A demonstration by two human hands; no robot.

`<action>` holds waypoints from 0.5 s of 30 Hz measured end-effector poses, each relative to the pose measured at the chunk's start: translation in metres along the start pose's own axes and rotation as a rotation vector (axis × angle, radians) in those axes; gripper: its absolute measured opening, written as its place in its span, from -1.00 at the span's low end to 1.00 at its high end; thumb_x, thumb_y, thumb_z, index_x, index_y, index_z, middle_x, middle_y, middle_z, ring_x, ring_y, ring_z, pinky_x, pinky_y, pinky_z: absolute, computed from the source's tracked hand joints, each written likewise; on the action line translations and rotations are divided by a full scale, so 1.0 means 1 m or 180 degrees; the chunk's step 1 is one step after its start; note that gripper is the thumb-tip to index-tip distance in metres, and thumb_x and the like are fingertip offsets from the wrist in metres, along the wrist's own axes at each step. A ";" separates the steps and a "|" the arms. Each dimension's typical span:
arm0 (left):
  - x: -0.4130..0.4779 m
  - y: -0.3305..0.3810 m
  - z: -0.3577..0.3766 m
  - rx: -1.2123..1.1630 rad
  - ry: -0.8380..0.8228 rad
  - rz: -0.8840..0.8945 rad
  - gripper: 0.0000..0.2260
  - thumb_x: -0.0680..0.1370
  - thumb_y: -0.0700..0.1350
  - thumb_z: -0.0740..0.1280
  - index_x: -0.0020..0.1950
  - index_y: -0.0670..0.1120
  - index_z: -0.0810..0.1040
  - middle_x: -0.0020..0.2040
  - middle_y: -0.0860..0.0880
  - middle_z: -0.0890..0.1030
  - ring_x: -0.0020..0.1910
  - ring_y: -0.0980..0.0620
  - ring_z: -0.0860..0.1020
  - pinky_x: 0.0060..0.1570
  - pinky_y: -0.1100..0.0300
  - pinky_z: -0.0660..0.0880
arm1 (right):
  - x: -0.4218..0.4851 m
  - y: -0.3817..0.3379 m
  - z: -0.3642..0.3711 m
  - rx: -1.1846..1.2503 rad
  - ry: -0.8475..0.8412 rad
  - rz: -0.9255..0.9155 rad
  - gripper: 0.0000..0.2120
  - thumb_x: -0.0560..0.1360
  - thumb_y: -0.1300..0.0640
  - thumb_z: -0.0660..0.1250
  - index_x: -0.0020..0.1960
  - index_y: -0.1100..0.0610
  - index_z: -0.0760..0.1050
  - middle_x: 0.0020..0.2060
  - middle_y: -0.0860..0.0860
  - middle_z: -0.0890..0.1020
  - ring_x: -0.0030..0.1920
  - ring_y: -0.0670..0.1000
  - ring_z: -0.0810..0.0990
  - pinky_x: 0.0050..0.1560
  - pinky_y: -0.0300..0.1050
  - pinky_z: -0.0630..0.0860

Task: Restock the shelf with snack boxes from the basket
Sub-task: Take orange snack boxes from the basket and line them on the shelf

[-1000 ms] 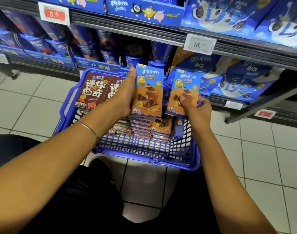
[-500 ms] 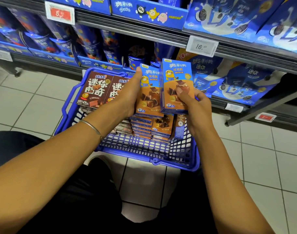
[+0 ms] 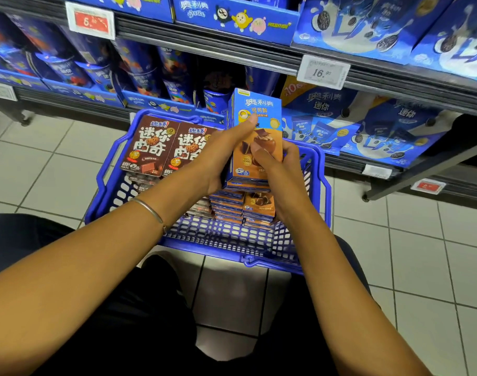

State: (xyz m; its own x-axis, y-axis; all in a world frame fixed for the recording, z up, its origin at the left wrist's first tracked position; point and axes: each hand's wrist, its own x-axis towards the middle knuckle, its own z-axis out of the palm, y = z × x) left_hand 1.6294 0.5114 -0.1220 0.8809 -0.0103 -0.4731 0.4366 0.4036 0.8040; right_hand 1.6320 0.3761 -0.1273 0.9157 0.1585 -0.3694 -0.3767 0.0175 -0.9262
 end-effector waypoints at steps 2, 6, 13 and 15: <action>0.001 -0.001 -0.001 0.0009 0.0081 0.0013 -0.58 0.66 0.13 0.38 0.39 -0.13 0.64 0.24 -0.19 0.72 0.22 -0.24 0.70 0.33 -0.25 0.58 | -0.001 -0.001 -0.001 -0.0081 -0.0010 -0.0025 -0.46 0.45 -0.05 0.51 0.32 0.04 0.37 0.09 -0.01 0.69 0.06 0.00 0.72 0.18 0.14 0.62; 0.004 0.000 -0.002 -0.0006 0.0104 0.0019 -0.60 0.64 0.08 0.43 0.38 -0.14 0.64 0.22 -0.19 0.73 0.20 -0.24 0.72 0.25 -0.18 0.64 | 0.001 0.000 -0.008 0.0039 -0.0179 0.0045 -0.45 0.43 -0.09 0.52 0.33 0.03 0.40 0.09 0.00 0.71 0.07 0.02 0.72 0.17 0.12 0.62; 0.007 0.005 -0.007 -0.0066 0.0305 -0.0014 -0.57 0.60 0.06 0.49 0.37 -0.15 0.61 0.14 -0.17 0.76 0.09 -0.20 0.76 -0.01 -0.04 0.69 | 0.038 0.043 -0.044 -0.0475 0.0684 0.0613 -0.68 0.64 -0.05 0.27 0.07 0.24 0.44 -0.11 0.07 0.58 -0.08 0.06 0.57 -0.01 0.00 0.51; 0.008 0.006 -0.008 -0.0071 0.0365 -0.0071 -0.52 0.59 0.05 0.50 0.43 -0.15 0.57 0.15 -0.16 0.76 0.10 -0.19 0.75 -0.04 -0.02 0.70 | 0.043 0.069 -0.051 -0.1153 0.0744 0.0649 -0.74 0.59 0.05 0.35 0.11 0.26 0.48 -0.07 0.12 0.61 -0.08 0.10 0.57 -0.05 -0.02 0.49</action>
State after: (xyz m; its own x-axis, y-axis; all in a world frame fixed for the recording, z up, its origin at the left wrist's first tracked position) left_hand 1.6371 0.5208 -0.1239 0.8438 0.0847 -0.5300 0.4506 0.4247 0.7853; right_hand 1.6525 0.3336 -0.2108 0.8509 -0.1042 -0.5150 -0.5168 -0.3427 -0.7845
